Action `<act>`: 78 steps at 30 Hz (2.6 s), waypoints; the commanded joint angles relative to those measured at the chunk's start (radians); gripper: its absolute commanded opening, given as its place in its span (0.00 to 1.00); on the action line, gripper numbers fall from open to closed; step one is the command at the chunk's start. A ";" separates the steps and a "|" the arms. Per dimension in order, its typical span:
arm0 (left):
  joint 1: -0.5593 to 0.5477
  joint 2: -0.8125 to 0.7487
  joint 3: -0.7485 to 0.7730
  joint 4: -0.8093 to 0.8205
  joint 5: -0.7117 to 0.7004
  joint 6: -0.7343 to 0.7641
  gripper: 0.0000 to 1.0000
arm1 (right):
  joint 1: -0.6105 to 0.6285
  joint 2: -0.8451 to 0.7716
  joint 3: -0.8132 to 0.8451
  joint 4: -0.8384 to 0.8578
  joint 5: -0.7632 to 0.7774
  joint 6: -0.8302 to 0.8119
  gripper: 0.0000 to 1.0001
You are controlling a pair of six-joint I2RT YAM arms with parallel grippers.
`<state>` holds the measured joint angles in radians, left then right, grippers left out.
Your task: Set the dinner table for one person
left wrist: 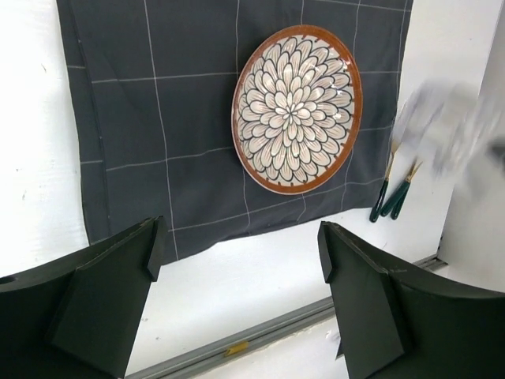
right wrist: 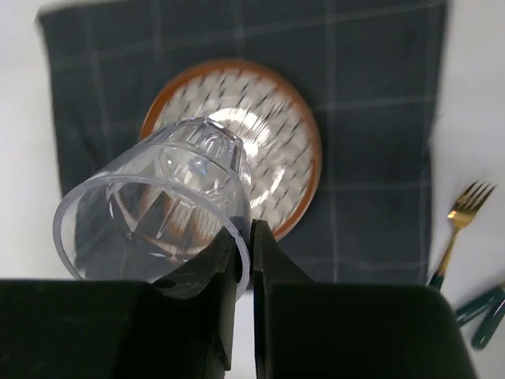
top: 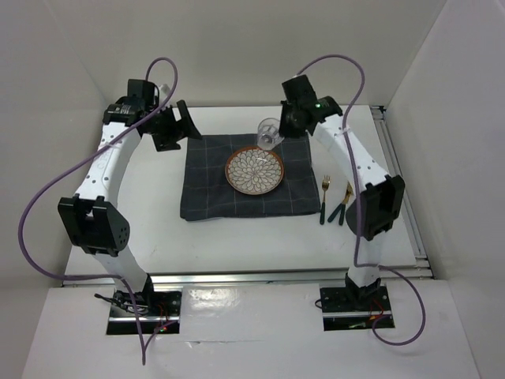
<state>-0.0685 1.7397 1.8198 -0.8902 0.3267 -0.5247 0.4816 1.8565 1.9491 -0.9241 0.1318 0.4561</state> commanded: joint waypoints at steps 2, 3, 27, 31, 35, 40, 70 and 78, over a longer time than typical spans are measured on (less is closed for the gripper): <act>-0.001 -0.045 -0.036 0.013 0.006 0.006 0.96 | -0.122 0.193 0.201 -0.087 0.058 -0.008 0.00; -0.001 -0.045 -0.036 0.002 -0.003 0.006 0.96 | -0.138 0.222 0.236 -0.097 0.058 -0.008 0.00; -0.019 0.026 -0.076 0.002 0.008 0.025 0.97 | -0.294 0.544 0.415 -0.004 0.022 0.019 0.00; -0.019 0.026 -0.076 -0.007 0.008 0.025 0.97 | -0.304 0.566 0.415 0.005 0.012 0.019 0.00; -0.019 0.026 -0.076 -0.007 0.008 0.034 0.98 | -0.304 0.566 0.433 0.016 -0.032 0.010 0.56; -0.028 0.015 -0.076 -0.026 -0.011 0.034 1.00 | -0.325 0.469 0.468 0.016 -0.066 0.019 0.94; -0.116 -0.054 -0.123 -0.042 -0.097 0.043 0.98 | -0.356 -0.154 -0.875 0.283 -0.115 -0.005 0.36; -0.116 -0.065 -0.134 -0.042 -0.097 0.043 0.98 | -0.356 -0.143 -0.897 0.304 -0.078 0.004 0.35</act>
<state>-0.1814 1.7184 1.6825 -0.9291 0.2363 -0.4992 0.1200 1.7092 1.0504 -0.6678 0.0151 0.4553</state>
